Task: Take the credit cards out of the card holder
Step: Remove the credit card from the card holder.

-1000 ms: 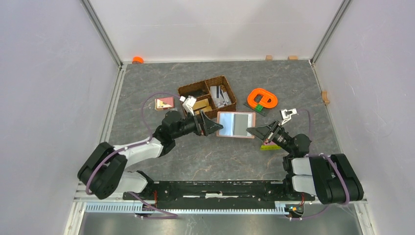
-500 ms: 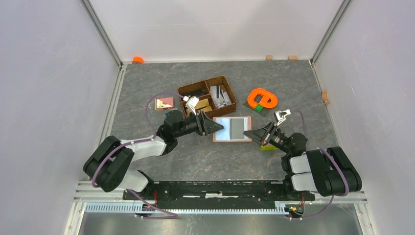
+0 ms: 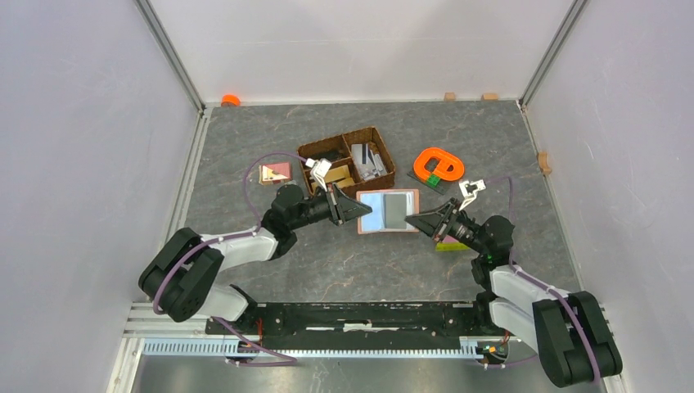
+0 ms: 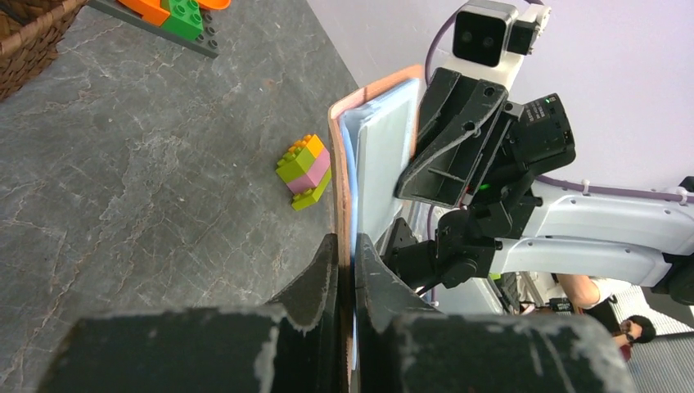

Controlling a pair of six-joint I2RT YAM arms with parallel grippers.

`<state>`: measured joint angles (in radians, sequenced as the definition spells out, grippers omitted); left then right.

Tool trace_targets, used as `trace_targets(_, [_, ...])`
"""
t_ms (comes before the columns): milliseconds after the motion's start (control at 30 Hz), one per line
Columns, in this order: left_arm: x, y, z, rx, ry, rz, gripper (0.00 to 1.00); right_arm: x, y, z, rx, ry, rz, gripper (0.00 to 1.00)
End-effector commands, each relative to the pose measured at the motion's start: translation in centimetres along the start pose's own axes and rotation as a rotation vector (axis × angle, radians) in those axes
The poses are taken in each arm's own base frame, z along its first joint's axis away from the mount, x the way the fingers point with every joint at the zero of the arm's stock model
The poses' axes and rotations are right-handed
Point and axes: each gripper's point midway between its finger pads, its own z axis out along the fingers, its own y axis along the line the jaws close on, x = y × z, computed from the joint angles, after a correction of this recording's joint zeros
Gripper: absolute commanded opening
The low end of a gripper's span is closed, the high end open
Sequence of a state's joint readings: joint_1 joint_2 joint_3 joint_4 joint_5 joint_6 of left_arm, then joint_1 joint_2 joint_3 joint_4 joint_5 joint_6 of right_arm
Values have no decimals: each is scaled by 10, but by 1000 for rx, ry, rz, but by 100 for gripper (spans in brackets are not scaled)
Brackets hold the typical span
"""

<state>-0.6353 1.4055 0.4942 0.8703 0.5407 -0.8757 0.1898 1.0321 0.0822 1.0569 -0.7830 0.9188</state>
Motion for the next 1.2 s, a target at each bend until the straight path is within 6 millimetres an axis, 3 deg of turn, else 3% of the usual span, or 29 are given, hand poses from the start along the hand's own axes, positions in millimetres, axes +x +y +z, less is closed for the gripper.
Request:
trace_targets(0, [-12,-14,-5,23,-48,60,2,-8,-10,5,49,-5,-110,25])
trace_targets(267, [-14,-1,-10,-62,-65,75,2,-5,-12,6,59,10,-120,27])
trace_targets(533, [-14,-3,-9,-51,-59,76,2,-2,0,16,15,47,-171,12])
trace_targets(600, [-13,-6,-8,-32,-50,76,2,6,-11,23,97,106,-206,9])
trace_targets(800, [-9,-2,-4,-37,-26,60,2,8,-4,33,128,134,-307,5])
trace_targets(900, [-8,-1,-1,-36,-18,53,2,10,-10,34,163,149,-316,3])
trace_targets(1033, [-6,1,0,-39,-11,50,2,16,-19,36,212,186,-321,3])
trace_targets(1167, [-3,1,3,-37,-1,51,2,23,-21,39,219,213,-321,10])
